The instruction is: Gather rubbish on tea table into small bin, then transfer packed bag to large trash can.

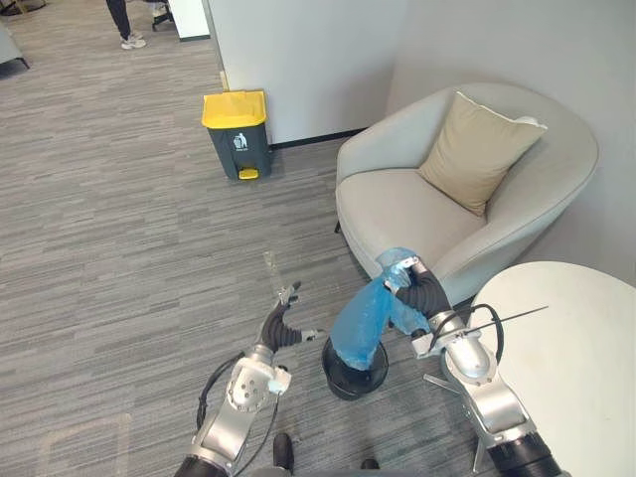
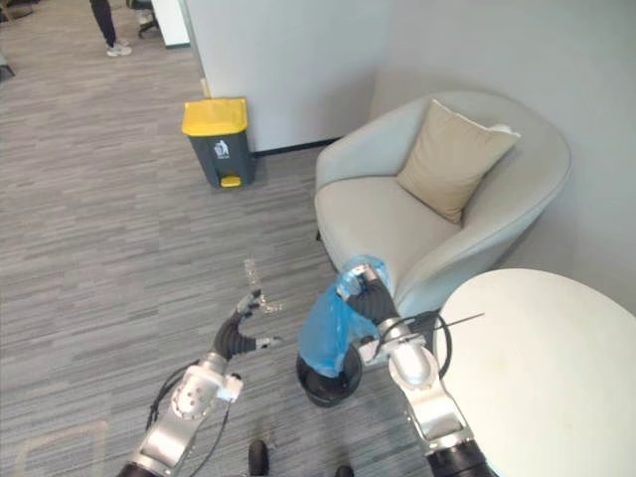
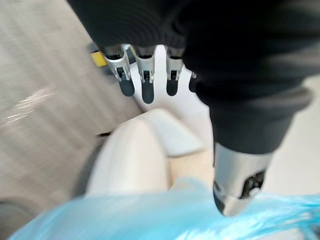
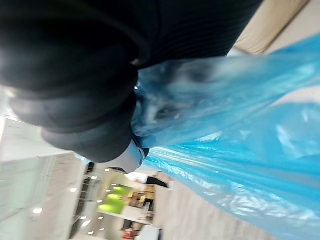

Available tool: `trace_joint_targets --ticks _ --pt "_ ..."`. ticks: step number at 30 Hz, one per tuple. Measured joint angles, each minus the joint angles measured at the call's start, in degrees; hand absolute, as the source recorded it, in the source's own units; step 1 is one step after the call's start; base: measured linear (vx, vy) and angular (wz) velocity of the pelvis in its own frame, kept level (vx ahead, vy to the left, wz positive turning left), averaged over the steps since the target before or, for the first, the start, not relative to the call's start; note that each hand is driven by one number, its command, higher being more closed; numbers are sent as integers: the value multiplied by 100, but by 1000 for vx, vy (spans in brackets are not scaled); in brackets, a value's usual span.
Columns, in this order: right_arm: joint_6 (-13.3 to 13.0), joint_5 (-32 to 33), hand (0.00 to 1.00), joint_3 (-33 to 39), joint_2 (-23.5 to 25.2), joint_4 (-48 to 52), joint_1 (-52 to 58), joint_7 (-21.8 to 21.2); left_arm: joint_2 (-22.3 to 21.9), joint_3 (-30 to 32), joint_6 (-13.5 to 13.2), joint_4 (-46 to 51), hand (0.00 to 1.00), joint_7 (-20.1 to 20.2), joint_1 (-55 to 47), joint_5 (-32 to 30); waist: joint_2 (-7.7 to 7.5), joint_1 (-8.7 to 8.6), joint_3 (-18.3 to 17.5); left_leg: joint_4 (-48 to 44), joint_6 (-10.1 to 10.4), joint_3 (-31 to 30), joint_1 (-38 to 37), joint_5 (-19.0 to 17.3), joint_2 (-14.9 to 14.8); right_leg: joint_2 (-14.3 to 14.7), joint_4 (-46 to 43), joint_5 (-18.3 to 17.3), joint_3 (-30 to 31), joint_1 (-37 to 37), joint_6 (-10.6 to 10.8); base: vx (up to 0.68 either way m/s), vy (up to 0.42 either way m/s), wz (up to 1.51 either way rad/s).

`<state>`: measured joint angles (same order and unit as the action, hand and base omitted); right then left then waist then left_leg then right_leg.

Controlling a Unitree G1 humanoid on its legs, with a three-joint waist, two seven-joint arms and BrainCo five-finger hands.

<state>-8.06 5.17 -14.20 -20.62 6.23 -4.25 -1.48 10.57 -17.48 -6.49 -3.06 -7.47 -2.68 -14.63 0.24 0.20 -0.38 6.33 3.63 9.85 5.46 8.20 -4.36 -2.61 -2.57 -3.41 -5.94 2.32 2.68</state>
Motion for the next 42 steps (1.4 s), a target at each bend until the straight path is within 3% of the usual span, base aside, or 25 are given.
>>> trace_joint_targets --ticks 11,20,29,33,38,42 --pt "-59 266 100 -436 39 13 -541 -42 -61 -291 -48 212 0 -127 89 -318 -45 2 -61 5 -17 54 -155 13 12 1 -8 29 93 -82 15 -7 11 -4" --pt "-59 679 100 -641 441 103 -873 -96 -133 -654 -49 328 0 -127 197 -457 -104 9 -230 5 -30 50 -156 27 9 6 95 85 104 -131 34 0 0 0" --pt "-146 1532 100 -733 800 676 -886 -360 -141 -463 -37 329 0 -155 195 -1017 -138 23 -261 6 -32 47 -214 30 9 6 90 85 101 -191 32 0 0 0" --pt "-155 1749 100 -989 960 992 -833 -517 -189 -170 -30 444 0 -368 38 -1239 -138 20 -261 6 -28 45 -249 27 0 6 91 56 100 -225 67 0 0 0" --pt "-183 2025 100 -1249 1246 1305 -669 -650 -322 -364 -21 598 0 -355 -382 -1258 -163 35 -277 7 -9 32 -249 10 2 -12 84 34 80 -230 77 0 0 0" --pt "-165 2225 100 -1643 1349 1194 -578 -641 -586 -679 -27 -191 0 -351 -120 -1288 -178 35 -284 9 -5 42 -249 7 -1 -18 79 23 93 -223 67 1 2 -1"
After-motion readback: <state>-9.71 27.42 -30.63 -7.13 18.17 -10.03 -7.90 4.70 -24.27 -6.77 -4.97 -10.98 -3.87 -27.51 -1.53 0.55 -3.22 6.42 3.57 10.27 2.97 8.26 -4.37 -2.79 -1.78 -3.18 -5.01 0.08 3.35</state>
